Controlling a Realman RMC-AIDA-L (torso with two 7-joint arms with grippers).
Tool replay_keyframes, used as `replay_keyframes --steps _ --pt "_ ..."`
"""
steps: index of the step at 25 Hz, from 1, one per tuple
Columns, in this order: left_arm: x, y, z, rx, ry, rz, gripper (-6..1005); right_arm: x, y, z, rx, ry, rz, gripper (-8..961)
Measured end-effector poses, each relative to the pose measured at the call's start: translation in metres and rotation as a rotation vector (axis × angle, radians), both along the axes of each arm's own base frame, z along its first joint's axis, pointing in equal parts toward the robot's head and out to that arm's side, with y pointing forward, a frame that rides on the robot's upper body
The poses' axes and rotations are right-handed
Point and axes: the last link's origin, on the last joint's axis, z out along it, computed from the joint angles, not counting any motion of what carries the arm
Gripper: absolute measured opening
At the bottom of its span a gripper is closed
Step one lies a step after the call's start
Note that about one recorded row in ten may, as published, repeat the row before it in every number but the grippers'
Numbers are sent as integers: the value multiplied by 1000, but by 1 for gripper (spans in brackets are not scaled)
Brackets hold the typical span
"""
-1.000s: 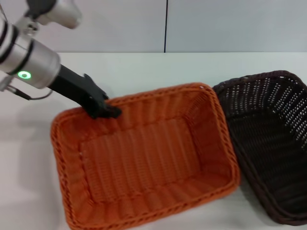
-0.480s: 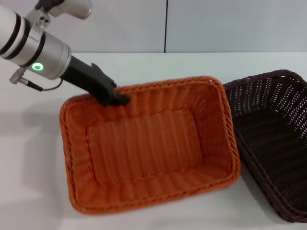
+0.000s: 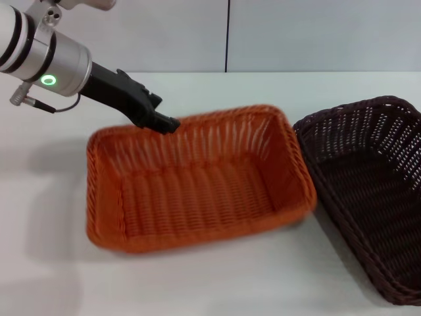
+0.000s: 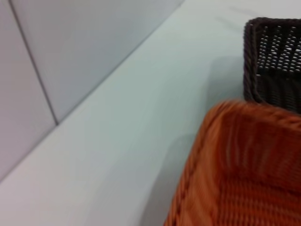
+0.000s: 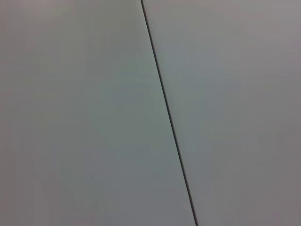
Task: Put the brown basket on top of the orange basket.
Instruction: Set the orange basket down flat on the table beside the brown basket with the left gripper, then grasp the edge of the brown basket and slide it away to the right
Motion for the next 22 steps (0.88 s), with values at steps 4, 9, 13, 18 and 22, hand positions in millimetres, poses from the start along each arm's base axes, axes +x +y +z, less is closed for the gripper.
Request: replay_keyframes --steps 4,9,13,18,22 --pt "3 3 15 97 -62 -17 660 -2 2 0 -2 2 6 679" --pt "14 -1 44 250 -261 -85 846 -6 10 4 -47 12 44 679" --pt "11 -21 60 305 -466 -141 845 -13 18 18 -129 -3 123 679" --pt "5 -50 74 364 -738 -248 844 -40 30 42 -362 -72 263 679" --pt "-2 -61 75 378 -814 -246 843 -67 32 68 -584 -148 326 678"
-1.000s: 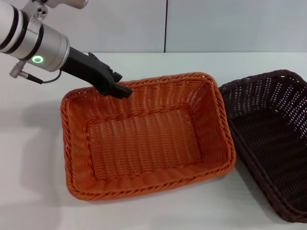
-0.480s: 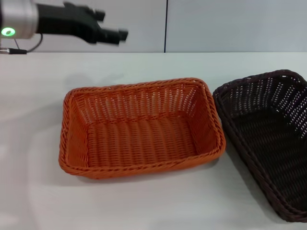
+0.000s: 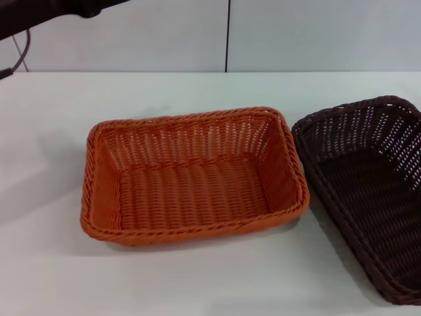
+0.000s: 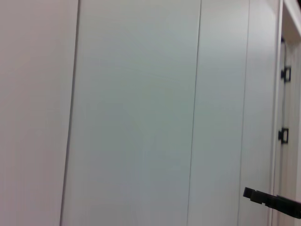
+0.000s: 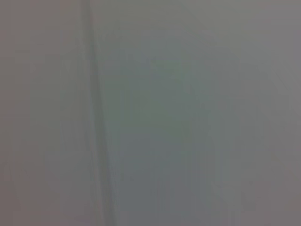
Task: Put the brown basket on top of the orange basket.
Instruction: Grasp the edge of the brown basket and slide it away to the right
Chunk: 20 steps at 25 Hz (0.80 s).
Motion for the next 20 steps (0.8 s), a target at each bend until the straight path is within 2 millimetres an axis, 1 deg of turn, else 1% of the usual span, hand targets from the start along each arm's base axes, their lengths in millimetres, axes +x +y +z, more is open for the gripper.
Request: replay_keyframes --steps 1,2,3,6,7,8,10,12,14,16,17,18,20 --pt "-1 -2 0 -1 -9 2 842 -7 -1 8 -63 -42 15 678" --pt "-4 -4 0 -3 -20 6 842 -12 -3 11 -113 -69 23 678" --pt "-4 -5 0 -4 -22 7 842 -20 -5 16 -191 -113 40 678" --pt "-8 -7 -2 -13 -29 14 841 -38 -15 32 -346 -212 92 678" --pt "-8 -7 -3 -17 -31 15 841 -51 -27 47 -443 -285 146 678" --pt "-9 -7 -4 -22 -36 16 841 -51 -27 47 -443 -285 146 678" --pt "-9 -6 -6 -30 -41 18 840 -59 -37 58 -511 -334 186 678" --pt "-8 -5 -9 -39 -66 14 841 -62 -44 68 -545 -377 183 678" --pt "-8 -5 -10 -39 -75 9 841 -60 -43 68 -549 -391 167 678" --pt "-7 -5 -11 -40 -85 5 841 -57 -39 66 -557 -428 122 678" --pt "-7 -4 -12 -43 -90 4 841 -53 -28 59 -562 -484 73 678" --pt "-7 -4 -12 -43 -90 4 841 -53 -28 59 -562 -484 73 678" --pt "-7 -2 -14 -52 -102 8 840 -52 -15 50 -561 -540 34 678"
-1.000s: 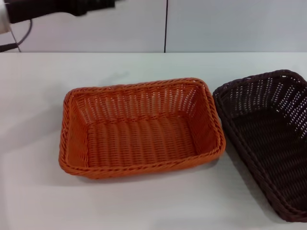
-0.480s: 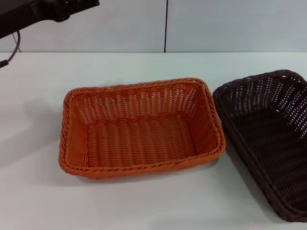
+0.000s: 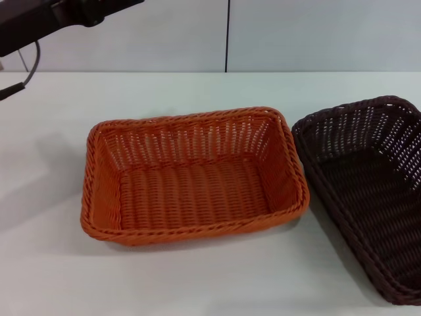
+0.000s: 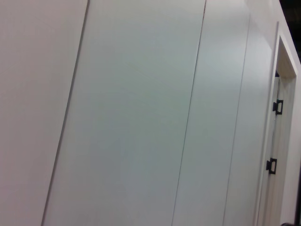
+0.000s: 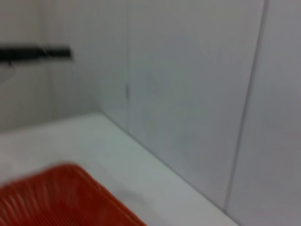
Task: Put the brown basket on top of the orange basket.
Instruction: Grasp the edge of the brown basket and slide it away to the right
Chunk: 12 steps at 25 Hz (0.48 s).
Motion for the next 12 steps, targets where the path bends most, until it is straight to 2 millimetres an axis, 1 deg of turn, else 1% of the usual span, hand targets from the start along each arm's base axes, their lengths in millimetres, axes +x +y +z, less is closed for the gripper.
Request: replay_keyframes --steps 1,2,3,5,7,8,12 --pt "0 0 0 -2 -1 0 840 0 8 -6 3 -37 -7 678" --pt "0 1 -3 -11 -5 1 840 -2 21 -18 -10 -105 -14 678" --pt "0 1 -3 -11 -5 1 840 -2 21 -18 -10 -105 -14 678" --pt "-1 1 -5 -19 -6 4 840 -5 28 -29 -46 -166 -3 678" --pt "-3 1 -9 -34 -8 13 840 -10 28 -41 -128 -245 23 678" --pt "-4 1 -10 -38 -11 18 840 -10 28 -41 -128 -245 23 679" --pt "-9 2 -10 -39 -20 39 840 -8 19 -42 -218 -348 10 679"
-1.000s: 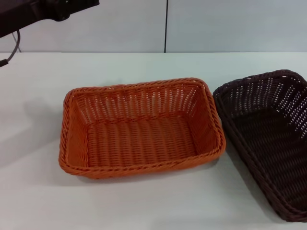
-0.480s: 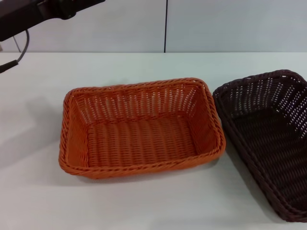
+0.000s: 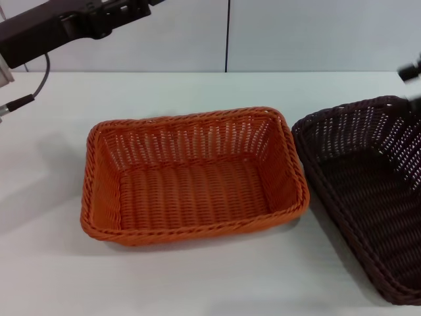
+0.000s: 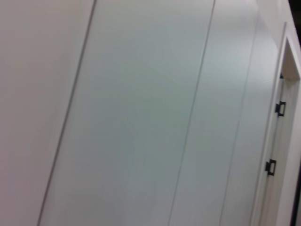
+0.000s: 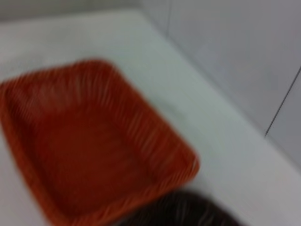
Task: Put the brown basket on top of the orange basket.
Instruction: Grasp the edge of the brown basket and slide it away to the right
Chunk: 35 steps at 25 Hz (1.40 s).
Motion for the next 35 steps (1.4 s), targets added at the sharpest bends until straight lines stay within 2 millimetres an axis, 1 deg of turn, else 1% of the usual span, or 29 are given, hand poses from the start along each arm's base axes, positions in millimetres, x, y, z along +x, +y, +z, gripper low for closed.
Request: replay_keyframes --steps 5,8,12,19,25,31,35 --pt "-7 0 6 19 -11 24 840 7 -16 2 -105 -99 -47 679" --pt "-9 1 10 32 -19 32 841 10 -26 -3 -187 -153 -70 679" --pt "-10 2 17 54 -31 38 841 17 -36 -20 -274 -229 -96 679" --pt "-10 4 23 77 -41 39 841 27 -48 -48 -366 -285 -135 679" --pt "-12 5 27 92 -48 54 841 31 -57 -58 -432 -308 -172 679" --pt "-15 3 30 98 -55 60 840 32 -66 -75 -506 -354 -189 679" --pt "-17 1 30 97 -58 65 840 30 -71 -85 -541 -345 -188 679"
